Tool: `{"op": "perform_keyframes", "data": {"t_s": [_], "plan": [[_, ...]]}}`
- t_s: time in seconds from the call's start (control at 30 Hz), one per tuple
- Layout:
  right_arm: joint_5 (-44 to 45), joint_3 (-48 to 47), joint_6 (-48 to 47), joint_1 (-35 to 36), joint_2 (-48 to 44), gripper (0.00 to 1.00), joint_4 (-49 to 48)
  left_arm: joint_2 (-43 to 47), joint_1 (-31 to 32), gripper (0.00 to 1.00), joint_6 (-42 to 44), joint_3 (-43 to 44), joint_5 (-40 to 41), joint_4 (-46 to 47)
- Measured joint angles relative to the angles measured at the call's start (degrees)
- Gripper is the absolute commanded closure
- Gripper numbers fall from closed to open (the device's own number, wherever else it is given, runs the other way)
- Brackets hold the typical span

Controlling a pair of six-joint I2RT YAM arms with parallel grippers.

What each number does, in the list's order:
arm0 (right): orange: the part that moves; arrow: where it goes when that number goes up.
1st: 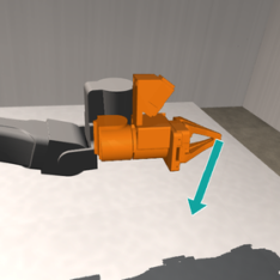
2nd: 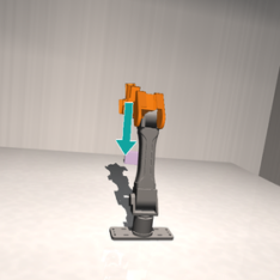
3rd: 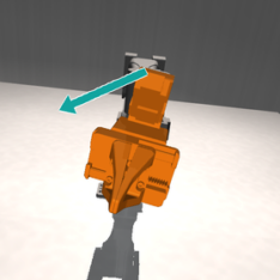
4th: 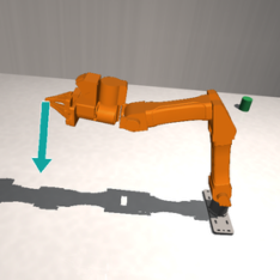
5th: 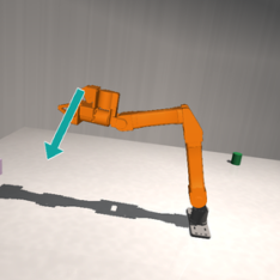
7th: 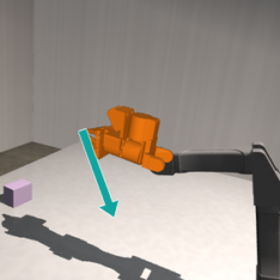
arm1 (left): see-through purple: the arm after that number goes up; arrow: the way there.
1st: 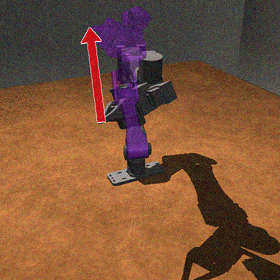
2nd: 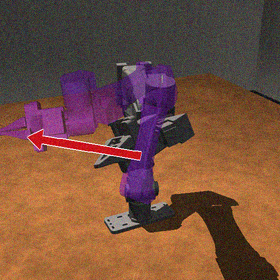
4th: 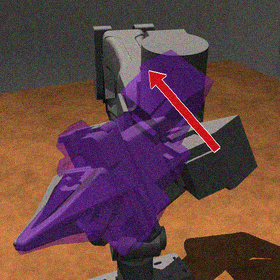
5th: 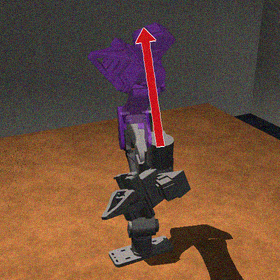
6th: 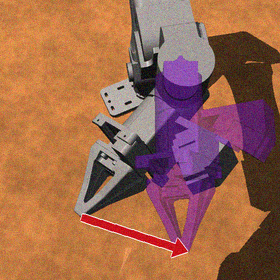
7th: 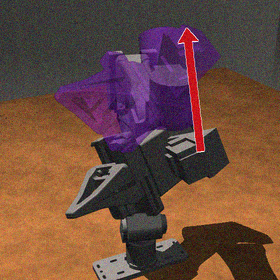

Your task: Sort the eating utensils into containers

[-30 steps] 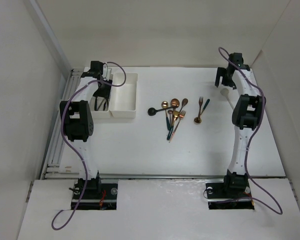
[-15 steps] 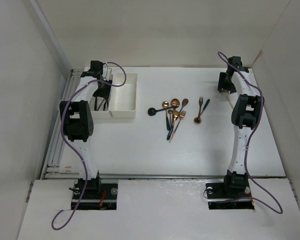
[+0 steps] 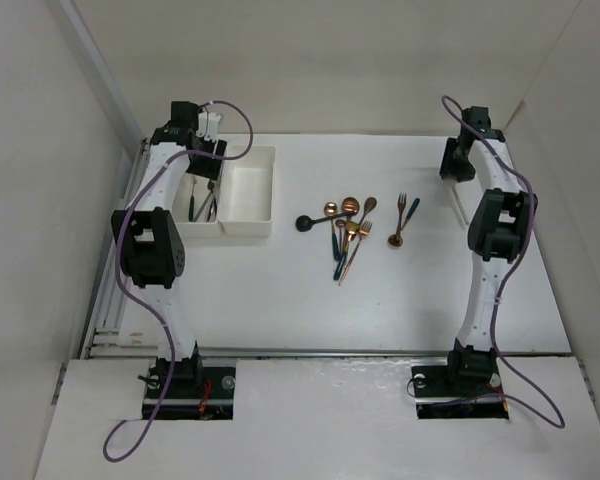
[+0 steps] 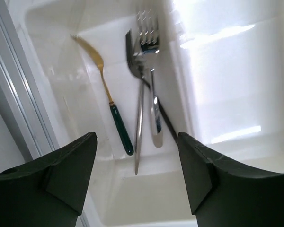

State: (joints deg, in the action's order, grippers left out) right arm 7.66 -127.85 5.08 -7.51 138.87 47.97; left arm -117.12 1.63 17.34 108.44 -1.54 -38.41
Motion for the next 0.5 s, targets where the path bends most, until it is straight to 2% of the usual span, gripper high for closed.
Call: {"op": "perform_keyframes", "data": {"t_s": [0.1, 0.2, 0.3, 0.33, 0.43, 0.5], "plan": [[-4.0, 5.4, 4.9, 0.5, -9.0, 1.0, -3.4, 4.2, 0.9, 0.18, 3.9, 1.2, -5.0, -0.5], [-8.6, 13.4, 12.5, 3.2, -22.4, 1.0, -11.3, 10.6, 3.7, 0.1, 7.2, 1.7, -13.4, -0.5], [-12.3, 19.6, 20.6, 11.7, -34.8, 1.0, -23.4, 14.5, 7.6, 0.07, 8.4, 6.1, -24.4, -1.2], [-13.7, 20.1, 23.2, 15.8, -37.0, 1.0, -27.5, 15.7, 9.5, 0.07, 8.3, 7.8, -30.1, -0.9], [-20.0, 19.3, 30.8, 27.8, -37.8, 1.0, -38.0, 16.9, 12.0, 0.07, 7.1, 8.2, -38.2, -0.1], [-23.5, 18.8, 35.1, 33.0, -35.4, 1.0, -42.2, 16.7, 13.4, 0.1, 4.8, 7.9, -42.4, 0.7]]}}
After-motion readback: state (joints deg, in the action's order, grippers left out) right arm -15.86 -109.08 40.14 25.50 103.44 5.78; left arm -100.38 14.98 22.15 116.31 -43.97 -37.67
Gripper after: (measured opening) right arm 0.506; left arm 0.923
